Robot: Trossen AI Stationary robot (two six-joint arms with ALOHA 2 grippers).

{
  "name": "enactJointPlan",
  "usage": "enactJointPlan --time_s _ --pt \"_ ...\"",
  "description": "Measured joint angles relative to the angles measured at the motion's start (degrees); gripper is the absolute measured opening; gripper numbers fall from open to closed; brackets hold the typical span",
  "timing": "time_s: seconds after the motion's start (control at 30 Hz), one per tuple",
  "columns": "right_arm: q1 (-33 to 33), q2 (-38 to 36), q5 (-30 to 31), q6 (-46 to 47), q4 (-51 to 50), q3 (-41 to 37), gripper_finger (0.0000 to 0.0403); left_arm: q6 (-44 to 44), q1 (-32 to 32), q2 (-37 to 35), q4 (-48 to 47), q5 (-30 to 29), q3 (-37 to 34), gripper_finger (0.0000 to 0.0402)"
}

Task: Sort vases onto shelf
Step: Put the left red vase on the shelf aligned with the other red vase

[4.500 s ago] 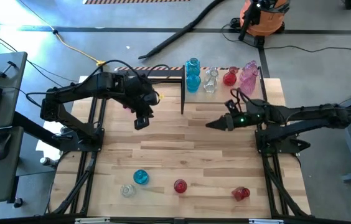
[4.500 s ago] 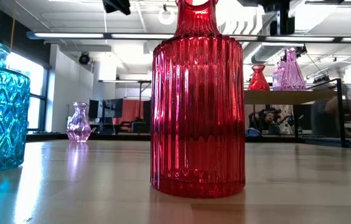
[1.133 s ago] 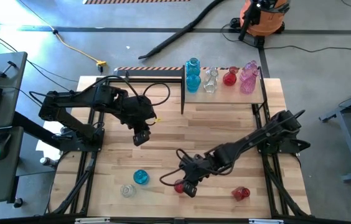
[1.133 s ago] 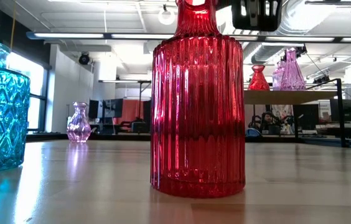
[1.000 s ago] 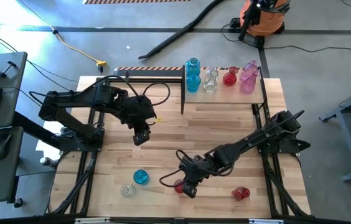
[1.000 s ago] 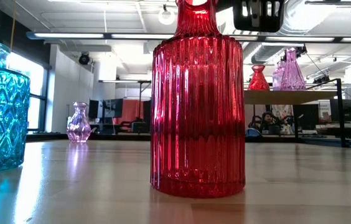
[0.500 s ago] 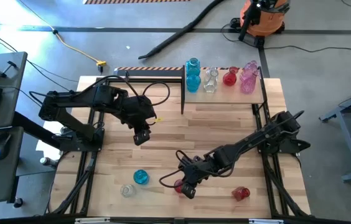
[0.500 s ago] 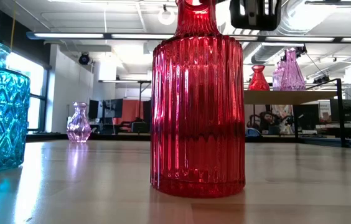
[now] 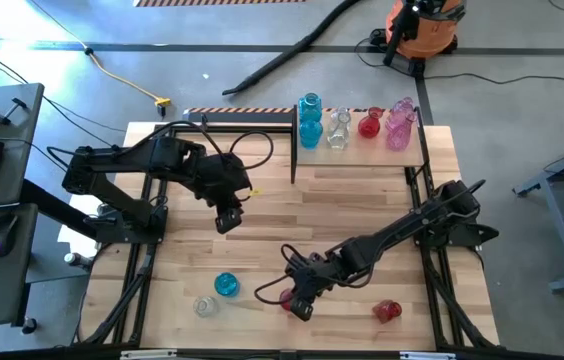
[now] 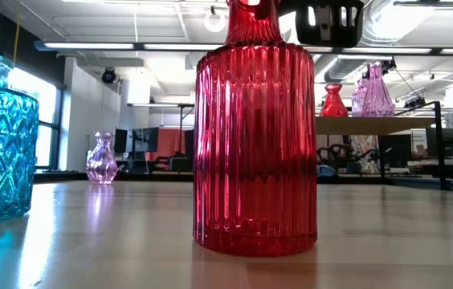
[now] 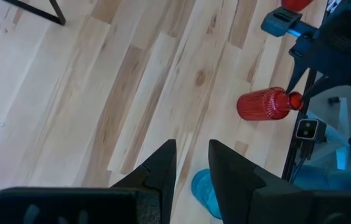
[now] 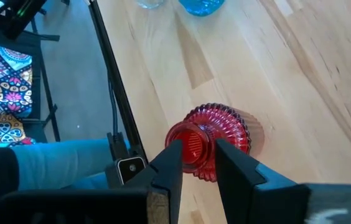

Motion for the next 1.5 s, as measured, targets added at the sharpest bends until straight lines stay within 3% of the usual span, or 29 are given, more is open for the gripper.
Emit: enactJointPlan --time_s 0.73,1.13,1.5 --pt "0.1 2.2 -0.3 1.5 -0.6 0.1 0.007 0.0 0.0 0.0 0.8 0.0 0.0 0.0086" --pt "0.1 2.2 0.0 1.5 -1.3 0.2 0.0007 0.0 0.0 0.0 0.8 -0.3 0.0 0.0086" --pt "0.0 2.1 0.1 2.8 -2.2 0.2 0.0003 0.0 0.0 0.0 0.8 -0.4 0.0 0.0086"
